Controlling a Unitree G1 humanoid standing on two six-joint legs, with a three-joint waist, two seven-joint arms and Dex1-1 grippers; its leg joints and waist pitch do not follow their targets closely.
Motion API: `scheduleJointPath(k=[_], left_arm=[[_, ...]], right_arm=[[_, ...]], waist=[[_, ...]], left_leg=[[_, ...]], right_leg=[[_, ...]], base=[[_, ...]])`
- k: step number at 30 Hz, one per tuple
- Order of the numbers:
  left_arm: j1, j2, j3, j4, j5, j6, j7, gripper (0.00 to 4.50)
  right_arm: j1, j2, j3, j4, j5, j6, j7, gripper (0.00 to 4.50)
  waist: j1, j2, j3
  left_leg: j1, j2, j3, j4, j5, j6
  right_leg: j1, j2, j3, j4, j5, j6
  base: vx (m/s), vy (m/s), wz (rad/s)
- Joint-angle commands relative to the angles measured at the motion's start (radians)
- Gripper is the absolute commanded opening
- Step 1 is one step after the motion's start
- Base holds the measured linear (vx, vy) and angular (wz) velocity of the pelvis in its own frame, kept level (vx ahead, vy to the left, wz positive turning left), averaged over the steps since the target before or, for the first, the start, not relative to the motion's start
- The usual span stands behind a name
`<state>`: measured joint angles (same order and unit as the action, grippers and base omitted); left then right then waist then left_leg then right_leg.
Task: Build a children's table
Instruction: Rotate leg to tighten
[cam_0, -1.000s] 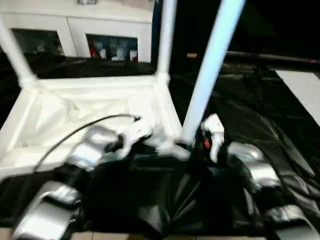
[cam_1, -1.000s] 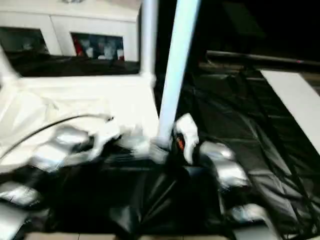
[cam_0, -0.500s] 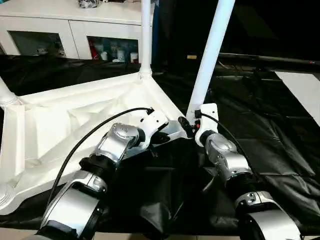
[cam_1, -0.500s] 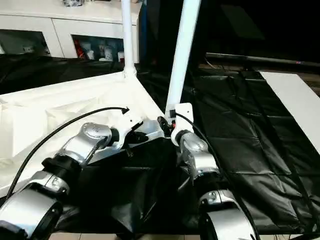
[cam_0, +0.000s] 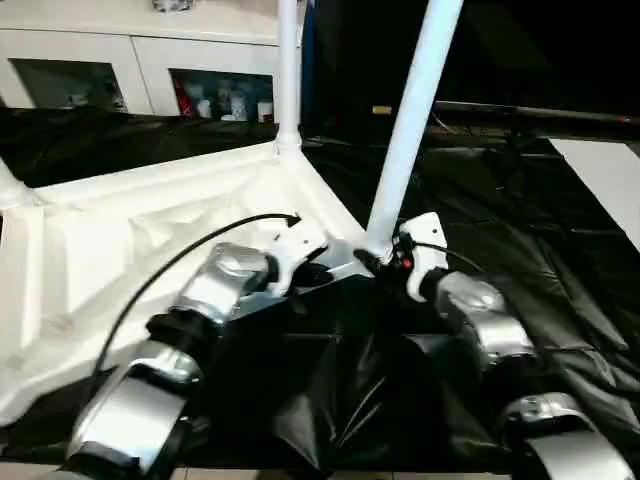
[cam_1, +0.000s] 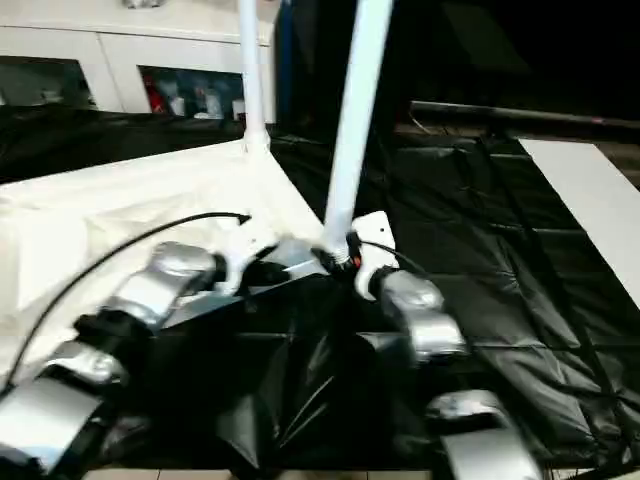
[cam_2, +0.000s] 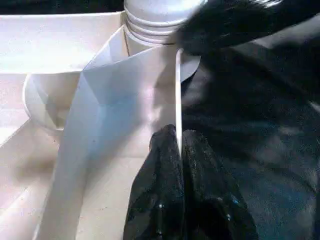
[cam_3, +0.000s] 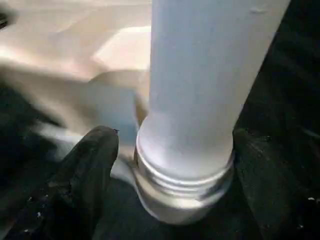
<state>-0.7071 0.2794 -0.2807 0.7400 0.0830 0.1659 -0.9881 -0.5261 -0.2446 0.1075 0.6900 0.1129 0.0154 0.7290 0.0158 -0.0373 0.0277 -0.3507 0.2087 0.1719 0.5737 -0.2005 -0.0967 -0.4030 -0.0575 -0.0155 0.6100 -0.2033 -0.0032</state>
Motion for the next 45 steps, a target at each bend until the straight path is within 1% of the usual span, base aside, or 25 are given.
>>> scheduleJointPath(k=[1, 2, 3, 5, 7, 10, 13, 15, 16, 18, 21, 22, 23, 24, 27, 32, 35, 36, 37, 38, 39, 40, 41, 43, 45], left_arm=[[0.056, 0.027, -0.048, -0.023, -0.023, -0.048, -0.134, 0.00], [0.074, 0.050, -0.059, -0.057, -0.041, -0.071, -0.200, 0.00], [0.094, 0.073, -0.068, -0.097, -0.062, -0.053, -0.261, 0.00], [0.123, 0.117, -0.084, -0.155, -0.076, -0.035, -0.338, 0.00], [0.129, 0.131, -0.087, -0.163, -0.072, -0.050, -0.347, 0.00], [0.138, 0.146, -0.077, -0.188, -0.082, -0.039, -0.358, 0.00], [0.146, 0.152, -0.073, -0.202, -0.082, -0.035, -0.368, 0.00], [0.149, 0.156, -0.071, -0.207, -0.083, -0.036, -0.372, 0.00], [0.149, 0.157, -0.070, -0.209, -0.083, -0.035, -0.371, 0.00], [0.153, 0.162, -0.071, -0.220, -0.087, -0.029, -0.374, 0.00], [0.159, 0.166, -0.073, -0.232, -0.092, -0.022, -0.379, 0.00], [0.161, 0.165, -0.073, -0.233, -0.091, -0.021, -0.378, 0.00], [0.162, 0.164, -0.072, -0.234, -0.091, -0.020, -0.378, 0.00], [0.162, 0.164, -0.072, -0.234, -0.091, -0.020, -0.378, 0.00], [0.165, 0.164, -0.072, -0.238, -0.090, -0.016, -0.378, 0.00], [0.168, 0.166, -0.071, -0.242, -0.088, -0.009, -0.373, 0.00], [0.159, 0.147, -0.063, -0.221, -0.078, 0.007, -0.322, 0.00], [0.140, 0.114, -0.052, -0.176, -0.055, 0.024, -0.234, 0.00], [0.133, 0.102, -0.048, -0.161, -0.048, 0.030, -0.207, 0.00], [0.124, 0.088, -0.043, -0.142, -0.040, 0.036, -0.173, 0.00], [0.109, 0.063, -0.035, -0.108, -0.026, 0.045, -0.111, 0.00], [0.086, 0.020, -0.018, -0.062, -0.018, 0.066, -0.019, 0.00], [0.086, 0.020, -0.018, -0.062, -0.018, 0.066, -0.019, 0.00], [0.053, -0.042, 0.006, -0.001, -0.011, 0.095, 0.107, 0.00], [0.039, -0.065, 0.011, 0.024, -0.007, 0.103, 0.150, 0.00]], right_arm=[[0.027, -0.035, 0.043, -0.061, 0.011, -0.010, 0.142, 3.70], [0.036, -0.056, 0.048, -0.084, 0.019, -0.004, 0.181, 3.70], [0.046, -0.076, 0.052, -0.109, 0.033, 0.004, 0.222, 3.70], [0.060, -0.107, 0.057, -0.152, 0.055, 0.024, 0.293, 3.70], [0.066, -0.119, 0.063, -0.166, 0.063, 0.037, 0.324, 3.70], [0.074, -0.139, 0.089, -0.181, 0.061, 0.049, 0.369, 3.70], [0.083, -0.145, 0.101, -0.194, 0.059, 0.059, 0.401, 3.70], [0.084, -0.140, 0.095, -0.194, 0.062, 0.066, 0.405, 3.70], [0.084, -0.138, 0.093, -0.194, 0.067, 0.073, 0.411, 3.56], [0.085, -0.139, 0.092, -0.199, 0.071, 0.079, 0.416, 3.36], [0.087, -0.140, 0.091, -0.209, 0.079, 0.088, 0.425, 3.28], [0.088, -0.140, 0.090, -0.210, 0.082, 0.091, 0.425, 3.03], [0.089, -0.140, 0.089, -0.211, 0.083, 0.092, 0.426, 3.03], [0.089, -0.140, 0.089, -0.211, 0.083, 0.092, 0.426, 2.89], [0.093, -0.138, 0.086, -0.213, 0.084, 0.096, 0.428, 2.75], [0.095, -0.129, 0.078, -0.205, 0.082, 0.103, 0.409, 2.70], [0.079, -0.097, 0.059, -0.150, 0.058, 0.077, 0.312, 2.68], [0.051, -0.051, 0.031, -0.069, 0.022, 0.055, 0.148, 2.68], [0.043, -0.037, 0.021, -0.049, 0.017, 0.052, 0.102, 2.68], [0.035, -0.020, 0.009, -0.023, 0.010, 0.048, 0.047, 2.68], [0.022, 0.010, -0.017, 0.014, 0.009, 0.045, -0.045, 2.68], [0.009, 0.054, -0.059, 0.055, 0.023, 0.057, -0.173, 2.67], [0.009, 0.054, -0.059, 0.055, 0.023, 0.057, -0.173, 2.67], [-0.007, 0.112, -0.107, 0.107, 0.030, 0.078, -0.361, 2.67], [-0.010, 0.139, -0.120, 0.120, 0.034, 0.084, -0.426, 2.67]], waist=[[0.003, -0.005, -0.042], [0.002, -0.006, -0.042], [0.000, -0.007, -0.041], [0.001, -0.002, -0.042], [-0.001, 0.001, -0.043], [0.002, -0.001, -0.042], [0.004, -0.004, -0.041], [0.009, -0.005, -0.041], [0.010, -0.005, -0.041], [0.011, -0.005, -0.042], [0.012, -0.004, -0.044], [0.012, -0.004, -0.045], [0.013, -0.004, -0.044], [0.013, -0.004, -0.044], [0.013, -0.006, -0.045], [0.013, -0.005, -0.045], [0.009, -0.005, -0.044], [0.007, -0.003, -0.042], [0.001, -0.003, -0.039], [-0.002, -0.002, -0.038], [-0.010, -0.003, -0.038], [-0.013, -0.001, -0.038], [-0.013, 0.000, -0.037], [-0.011, -0.004, -0.037], [-0.010, -0.003, -0.039]], left_leg=[[-0.008, 0.016, 0.005, -0.059, -0.166, 0.074], [-0.009, 0.017, 0.005, -0.059, -0.157, 0.078], [-0.009, 0.018, 0.005, -0.060, -0.155, 0.084], [-0.005, 0.021, 0.009, -0.058, -0.140, 0.097], [-0.004, 0.020, 0.009, -0.058, -0.132, 0.099], [0.000, 0.019, 0.011, -0.056, -0.113, 0.099], [-0.001, 0.018, 0.011, -0.056, -0.128, 0.090], [0.000, 0.019, 0.011, -0.056, -0.128, 0.082], [0.001, 0.018, 0.011, -0.056, -0.127, 0.079], [0.001, 0.018, 0.011, -0.055, -0.121, 0.076], [0.001, 0.017, 0.011, -0.054, -0.097, 0.083], [0.001, 0.017, 0.012, -0.052, -0.090, 0.087], [0.001, 0.017, 0.012, -0.052, -0.087, 0.089], [0.001, 0.017, 0.012, -0.052, -0.088, 0.089], [0.001, 0.016, 0.012, -0.051, -0.086, 0.090], [0.001, 0.016, 0.012, -0.051, -0.088, 0.087], [-0.001, 0.016, 0.012, -0.051, -0.092, 0.079], [-0.001, 0.015, 0.010, -0.054, -0.110, 0.064], [0.003, 0.013, 0.010, -0.056, -0.141, 0.041], [0.002, 0.013, 0.009, -0.057, -0.155, 0.027], [0.001, 0.012, 0.006, -0.059, -0.180, 0.004], [0.004, 0.013, 0.005, -0.060, -0.196, -0.007], [0.004, 0.013, 0.004, -0.060, -0.201, -0.011], [0.005, 0.010, 0.006, -0.059, -0.208, -0.004], [0.002, 0.010, 0.005, -0.060, -0.201, -0.004]], right_leg=[[0.051, -0.056, 0.029, -0.074, -0.110, -0.221], [0.051, -0.056, 0.030, -0.072, -0.093, -0.227], [0.053, -0.056, 0.029, -0.070, -0.079, -0.235], [0.050, -0.055, 0.031, -0.064, -0.023, -0.262], [0.051, -0.054, 0.029, -0.062, -0.010, -0.269], [0.052, -0.052, 0.028, -0.058, 0.029, -0.284], [0.053, -0.055, 0.029, -0.061, -0.007, -0.277], [0.053, -0.056, 0.030, -0.062, -0.031, -0.267], [0.053, -0.055, 0.030, -0.062, -0.033, -0.265], [0.053, -0.054, 0.030, -0.060, -0.026, -0.263], [0.055, -0.052, 0.029, -0.055, 0.022, -0.269], [0.055, -0.052, 0.029, -0.054, 0.036, -0.272], [0.056, -0.053, 0.029, -0.053, 0.040, -0.275], [0.055, -0.053, 0.029, -0.053, 0.039, -0.275], [0.057, -0.053, 0.029, -0.053, 0.035, -0.274], [0.056, -0.053, 0.028, -0.053, 0.023, -0.272], [0.055, -0.054, 0.029, -0.054, 0.010, -0.271], [0.053, -0.055, 0.027, -0.058, -0.031, -0.265], [0.048, -0.055, 0.028, -0.066, -0.094, -0.256], [0.048, -0.056, 0.027, -0.068, -0.132, -0.249], [0.049, -0.056, 0.027, -0.072, -0.194, -0.233], [0.046, -0.056, 0.029, -0.076, -0.227, -0.219], [0.044, -0.056, 0.030, -0.077, -0.232, -0.216], [0.041, -0.054, 0.031, -0.080, -0.237, -0.204], [0.043, -0.054, 0.031, -0.081, -0.233, -0.195]], base=[[0.000, 0.000, 0.00], [0.000, 0.000, 0.00], [0.000, 0.000, 0.00], [0.000, 0.000, 0.00], [0.000, 0.000, 0.00], [0.000, 0.000, 0.00], [0.000, 0.000, 0.00], [0.000, 0.000, 0.00], [0.000, 0.000, 0.00], [0.000, 0.000, 0.00], [0.000, 0.000, 0.00], [0.000, 0.000, 0.00], [0.000, 0.000, 0.00], [0.000, 0.000, 0.00], [0.000, 0.000, 0.00], [0.000, 0.000, 0.00], [0.000, 0.000, 0.00], [0.000, 0.000, 0.00], [0.000, 0.000, 0.00], [0.000, 0.000, 0.00], [0.000, 0.000, 0.00], [0.000, 0.000, 0.00], [0.000, 0.000, 0.00], [0.000, 0.000, 0.00], [0.000, 0.000, 0.00]])
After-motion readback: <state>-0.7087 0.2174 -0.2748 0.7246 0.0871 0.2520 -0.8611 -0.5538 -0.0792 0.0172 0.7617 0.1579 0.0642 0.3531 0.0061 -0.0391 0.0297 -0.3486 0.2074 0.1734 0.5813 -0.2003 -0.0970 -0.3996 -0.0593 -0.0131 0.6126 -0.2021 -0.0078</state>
